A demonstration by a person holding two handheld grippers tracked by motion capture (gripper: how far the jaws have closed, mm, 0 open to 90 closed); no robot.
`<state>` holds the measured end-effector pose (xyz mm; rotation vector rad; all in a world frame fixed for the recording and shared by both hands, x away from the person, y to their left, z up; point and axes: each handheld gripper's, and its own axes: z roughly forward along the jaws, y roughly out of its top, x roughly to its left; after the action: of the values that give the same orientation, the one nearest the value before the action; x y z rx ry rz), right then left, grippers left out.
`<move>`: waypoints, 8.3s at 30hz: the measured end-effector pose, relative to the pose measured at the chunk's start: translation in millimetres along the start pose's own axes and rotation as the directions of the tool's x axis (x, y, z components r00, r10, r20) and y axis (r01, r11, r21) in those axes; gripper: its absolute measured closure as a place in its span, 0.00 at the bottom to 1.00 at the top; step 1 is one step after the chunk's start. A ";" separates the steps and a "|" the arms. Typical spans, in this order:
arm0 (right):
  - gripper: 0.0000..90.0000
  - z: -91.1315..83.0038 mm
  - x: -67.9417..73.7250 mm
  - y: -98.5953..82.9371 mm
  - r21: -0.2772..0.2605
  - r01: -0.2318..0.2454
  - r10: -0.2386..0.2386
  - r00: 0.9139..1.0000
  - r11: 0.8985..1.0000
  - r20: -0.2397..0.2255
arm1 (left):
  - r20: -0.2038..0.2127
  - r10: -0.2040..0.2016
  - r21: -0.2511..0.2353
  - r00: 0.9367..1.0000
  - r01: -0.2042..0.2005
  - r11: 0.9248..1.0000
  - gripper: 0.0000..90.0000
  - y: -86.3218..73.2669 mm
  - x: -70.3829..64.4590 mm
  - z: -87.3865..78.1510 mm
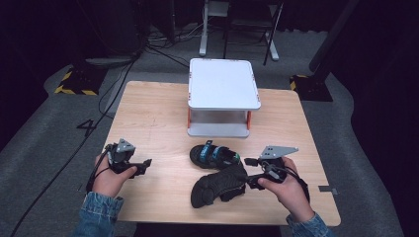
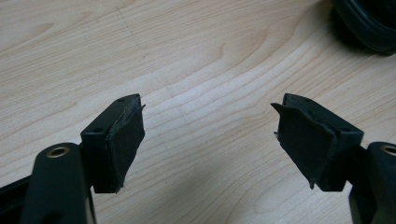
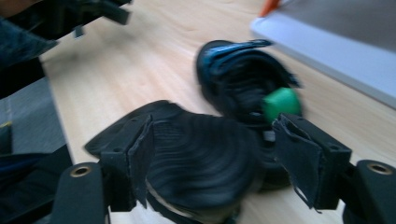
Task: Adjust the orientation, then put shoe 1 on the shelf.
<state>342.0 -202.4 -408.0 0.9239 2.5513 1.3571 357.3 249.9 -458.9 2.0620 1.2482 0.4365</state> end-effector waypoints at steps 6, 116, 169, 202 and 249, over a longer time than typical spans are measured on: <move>0.22 16.3 14.3 -1.1 0.046 0.046 -0.043 0.997 0.998 -0.067 | 0.010 0.011 0.013 1.000 -0.011 1.000 0.27 -1.0 -3.7 5.0; 0.57 -31.4 -66.9 -54.1 0.059 -0.131 0.087 0.873 0.990 0.479 | 0.093 -0.023 0.049 0.995 0.018 0.999 0.29 7.8 -6.8 31.5; 0.50 -76.2 -70.8 -59.2 0.036 -0.227 0.186 0.867 0.973 0.463 | 0.124 -0.009 0.066 0.992 0.001 0.998 0.28 18.4 -14.9 42.5; 0.96 -63.1 -62.8 -46.8 -0.049 -0.121 0.130 0.888 0.991 0.441 | 0.115 -0.020 0.062 0.993 0.013 0.998 0.28 15.9 -12.7 39.4; 0.96 72.0 -57.7 94.4 0.034 0.099 -0.104 0.949 0.995 0.299 | 0.026 -0.106 0.067 0.994 0.104 0.992 0.29 -32.8 10.9 -1.6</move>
<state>458.4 -143.7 -387.4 0.9087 2.3482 1.0737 340.4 270.2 -481.3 2.0381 1.3628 0.3198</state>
